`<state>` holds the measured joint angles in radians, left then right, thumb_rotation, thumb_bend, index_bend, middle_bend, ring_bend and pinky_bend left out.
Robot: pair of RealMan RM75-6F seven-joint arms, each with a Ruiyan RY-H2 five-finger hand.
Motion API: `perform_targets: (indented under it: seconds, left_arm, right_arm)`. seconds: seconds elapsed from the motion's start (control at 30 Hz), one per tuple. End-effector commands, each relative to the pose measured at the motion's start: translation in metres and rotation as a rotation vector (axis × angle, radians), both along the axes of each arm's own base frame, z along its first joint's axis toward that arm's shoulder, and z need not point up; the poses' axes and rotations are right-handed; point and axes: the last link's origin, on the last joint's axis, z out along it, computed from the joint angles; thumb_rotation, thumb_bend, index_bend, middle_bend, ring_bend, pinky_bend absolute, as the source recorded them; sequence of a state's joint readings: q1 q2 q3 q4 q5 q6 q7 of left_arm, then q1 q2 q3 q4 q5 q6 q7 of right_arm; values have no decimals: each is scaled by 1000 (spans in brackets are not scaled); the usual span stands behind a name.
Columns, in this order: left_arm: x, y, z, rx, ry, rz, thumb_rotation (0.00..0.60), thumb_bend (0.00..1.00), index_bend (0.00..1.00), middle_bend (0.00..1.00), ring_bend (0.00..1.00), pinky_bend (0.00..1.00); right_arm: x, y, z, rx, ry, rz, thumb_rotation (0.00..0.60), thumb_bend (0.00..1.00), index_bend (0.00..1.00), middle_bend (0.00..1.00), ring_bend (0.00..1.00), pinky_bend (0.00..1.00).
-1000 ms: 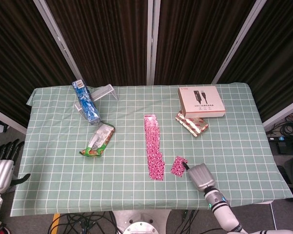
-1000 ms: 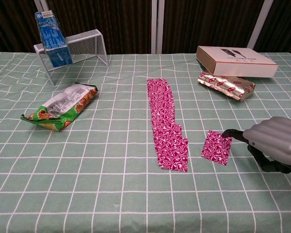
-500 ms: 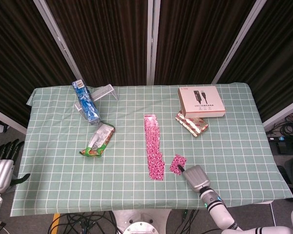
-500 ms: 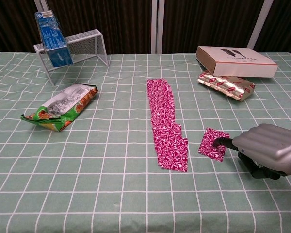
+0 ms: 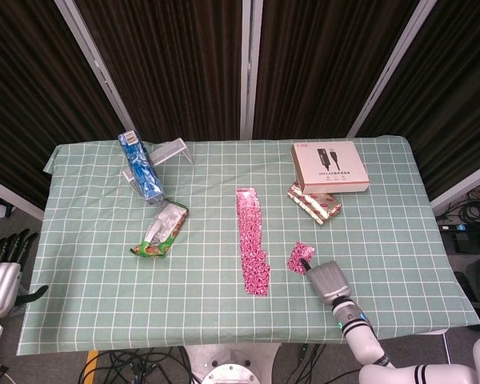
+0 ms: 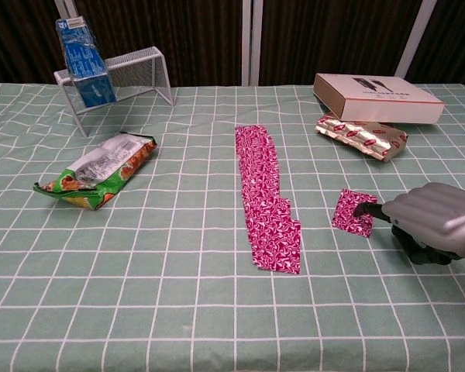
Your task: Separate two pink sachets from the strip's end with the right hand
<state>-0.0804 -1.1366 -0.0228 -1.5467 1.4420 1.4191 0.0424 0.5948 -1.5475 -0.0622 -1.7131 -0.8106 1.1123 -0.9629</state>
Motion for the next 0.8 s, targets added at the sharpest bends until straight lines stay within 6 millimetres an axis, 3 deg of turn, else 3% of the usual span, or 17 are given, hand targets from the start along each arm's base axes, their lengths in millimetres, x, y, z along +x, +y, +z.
perform_targets:
  seconds: [0.03, 0.2, 0.5, 0.8]
  left_arm:
    - [0, 0, 0, 0, 0, -1, 600, 146, 20, 0, 0, 71]
    - [0, -1, 1, 3, 1, -1, 600, 146, 20, 0, 0, 71]
    - [3, 0, 1, 4, 1, -8, 600, 146, 20, 0, 0, 71]
    - [3, -2, 3, 9, 2, -6, 600, 146, 21, 0, 0, 71]
  right_arm:
    - [-2, -6, 0, -10, -4, -17, 600, 1000, 144, 879, 800, 720]
    - [0, -11, 3, -26, -19, -22, 600, 1000, 144, 879, 800, 720]
    - [29, 6, 24, -54, -116, 90, 600, 1000, 144, 879, 800, 720]
    - [52, 27, -6, 78, -157, 157, 600, 1000, 144, 880, 800, 720]
